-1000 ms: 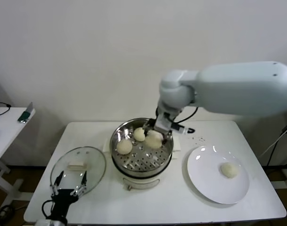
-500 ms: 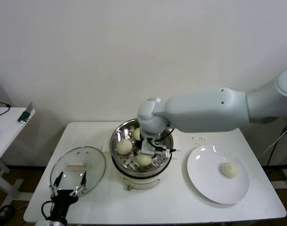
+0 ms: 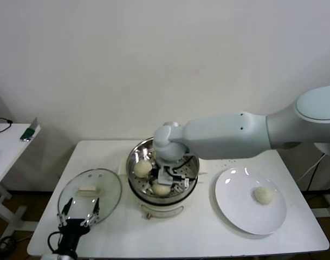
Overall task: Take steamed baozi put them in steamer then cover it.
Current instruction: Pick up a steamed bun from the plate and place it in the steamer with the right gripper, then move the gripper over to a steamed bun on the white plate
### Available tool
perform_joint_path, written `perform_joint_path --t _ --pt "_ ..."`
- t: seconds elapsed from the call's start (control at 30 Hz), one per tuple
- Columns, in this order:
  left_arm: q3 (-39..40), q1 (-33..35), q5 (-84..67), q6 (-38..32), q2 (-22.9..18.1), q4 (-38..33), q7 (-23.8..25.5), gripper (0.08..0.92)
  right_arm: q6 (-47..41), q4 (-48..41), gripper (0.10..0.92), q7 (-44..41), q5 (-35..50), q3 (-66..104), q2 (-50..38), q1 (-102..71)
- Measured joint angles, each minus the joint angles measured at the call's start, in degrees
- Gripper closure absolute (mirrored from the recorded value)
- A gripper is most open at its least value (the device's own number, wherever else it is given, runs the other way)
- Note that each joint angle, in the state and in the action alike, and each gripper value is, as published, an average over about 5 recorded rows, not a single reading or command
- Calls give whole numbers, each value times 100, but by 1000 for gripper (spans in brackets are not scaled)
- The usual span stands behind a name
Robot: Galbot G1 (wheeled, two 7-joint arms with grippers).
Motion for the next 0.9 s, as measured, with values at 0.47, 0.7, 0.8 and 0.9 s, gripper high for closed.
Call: perform_joint_path --t 0.47,0.7,0.8,0.9 --pt "59 -65 27 -2 -1 6 9 177 107 -339 203 -508 1223 -171 -855 742" --pt "31 -165 -10 26 49 46 21 177 -265 -695 203 -732 2359 -856 -1739 1431" --pt "17 -192 -35 30 60 51 22 177 -526 -776 203 -748 2662 -1160 -2192 1593" --pt "16 -205 -43 30 56 67 22 177 -799 -849 203 -719 2807 -1356 -2668 1619"
